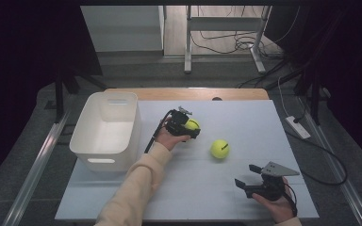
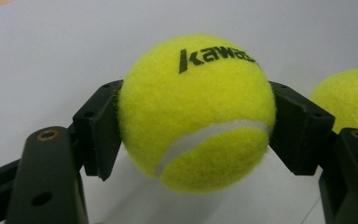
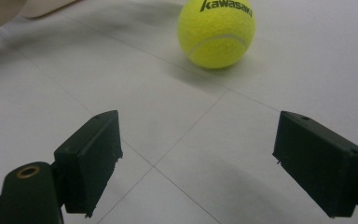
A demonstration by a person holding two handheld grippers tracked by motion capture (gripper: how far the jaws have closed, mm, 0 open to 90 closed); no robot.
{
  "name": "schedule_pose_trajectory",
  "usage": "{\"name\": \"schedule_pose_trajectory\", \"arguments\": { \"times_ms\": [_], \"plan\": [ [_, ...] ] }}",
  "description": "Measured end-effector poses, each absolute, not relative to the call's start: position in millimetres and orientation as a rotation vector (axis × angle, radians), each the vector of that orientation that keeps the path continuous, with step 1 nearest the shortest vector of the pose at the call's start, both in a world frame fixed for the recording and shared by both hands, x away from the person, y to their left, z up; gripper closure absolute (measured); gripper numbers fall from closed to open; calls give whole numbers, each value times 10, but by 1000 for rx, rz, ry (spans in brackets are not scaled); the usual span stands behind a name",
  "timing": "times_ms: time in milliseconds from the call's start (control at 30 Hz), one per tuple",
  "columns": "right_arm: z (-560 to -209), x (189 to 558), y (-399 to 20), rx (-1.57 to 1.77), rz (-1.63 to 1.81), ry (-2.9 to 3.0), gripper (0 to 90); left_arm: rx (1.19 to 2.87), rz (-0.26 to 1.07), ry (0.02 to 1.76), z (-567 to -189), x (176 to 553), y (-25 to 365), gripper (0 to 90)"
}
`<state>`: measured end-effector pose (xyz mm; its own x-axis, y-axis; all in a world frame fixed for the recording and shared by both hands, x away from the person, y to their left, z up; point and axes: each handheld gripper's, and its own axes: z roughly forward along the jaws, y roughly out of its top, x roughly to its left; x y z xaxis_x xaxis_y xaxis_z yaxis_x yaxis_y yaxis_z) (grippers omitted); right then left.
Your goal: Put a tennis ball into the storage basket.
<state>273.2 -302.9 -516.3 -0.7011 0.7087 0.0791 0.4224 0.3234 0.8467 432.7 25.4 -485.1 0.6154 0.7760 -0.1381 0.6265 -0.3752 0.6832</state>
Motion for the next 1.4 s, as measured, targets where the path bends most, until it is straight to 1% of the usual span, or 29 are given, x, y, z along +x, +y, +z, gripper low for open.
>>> {"name": "schedule_pose_trajectory", "arguments": {
  "times_ms": [400,767,867,1400],
  "plan": [
    [-5165,2736,-3028,1017,1322,2285,147,2074,283,1074,-4837,4193,323,276],
    [-5168,2732,-3013,1018,1319,2287,147,2035,316,1028,-4729,4031,392,276],
    [-5167,2728,-3013,1019,1319,2284,147,2012,307,1027,-4706,3986,432,275],
    [-5167,2741,-3022,1028,1318,2276,147,1981,335,1001,-4634,3759,564,276]
  ]
}}
